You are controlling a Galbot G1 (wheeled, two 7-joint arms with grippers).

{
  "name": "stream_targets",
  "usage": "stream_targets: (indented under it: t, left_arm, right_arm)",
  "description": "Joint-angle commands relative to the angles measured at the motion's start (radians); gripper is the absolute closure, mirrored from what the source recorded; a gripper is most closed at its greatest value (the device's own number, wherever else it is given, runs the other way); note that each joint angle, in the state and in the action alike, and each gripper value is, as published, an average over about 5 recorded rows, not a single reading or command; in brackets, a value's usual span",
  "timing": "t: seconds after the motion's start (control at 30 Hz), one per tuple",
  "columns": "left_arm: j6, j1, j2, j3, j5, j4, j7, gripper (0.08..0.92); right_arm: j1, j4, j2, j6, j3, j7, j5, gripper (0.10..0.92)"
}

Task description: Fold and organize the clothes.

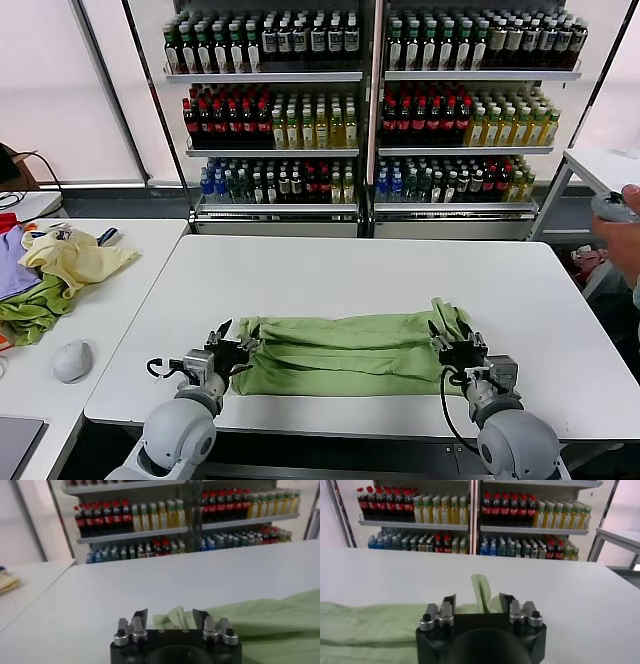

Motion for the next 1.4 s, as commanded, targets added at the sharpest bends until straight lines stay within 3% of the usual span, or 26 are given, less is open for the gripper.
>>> stream_targets:
  t: [0.03, 0.13, 0.33, 0.87, 1.17, 1.4]
  left_arm:
    - [-0.041, 0.04, -0.153, 0.002, 0.058, 0.02, -0.112, 0.24]
    - [-0.049, 0.029, -0.186, 0.005, 0.079, 0.065, -0.132, 0.191]
    - [-0.057, 0.018, -0.212, 0.003, 0.09, 0.121, -0.143, 0.193]
    - [-0.064, 0.04, -0.227, -0.039, 0.02, 0.155, -0.11, 0.632]
    - [-0.086, 0.055, -0.104, -0.243, -0.005, 0.058, -0.032, 0.86]
    - [-0.072, 0.061, 0.002, -0.459, -0.129, -0.026, 0.035, 0.875]
  right_arm:
    - [-0.05, 0.043, 0.003, 0.01, 0.008, -0.004, -0.014, 0.276]
    - [-0.053, 0.044, 0.005, 0.01, 0.007, -0.003, -0.016, 0.22]
    - [-0.056, 0.045, 0.008, 0.011, 0.006, -0.003, -0.016, 0.203]
    - [-0.053, 0.051, 0.015, 0.015, 0.009, -0.002, -0.014, 0.203]
    - [-0.044, 0.053, 0.014, 0.022, 0.009, -0.002, -0.008, 0.203]
    - [-0.036, 0.053, 0.012, 0.026, 0.002, -0.001, -0.007, 0.203]
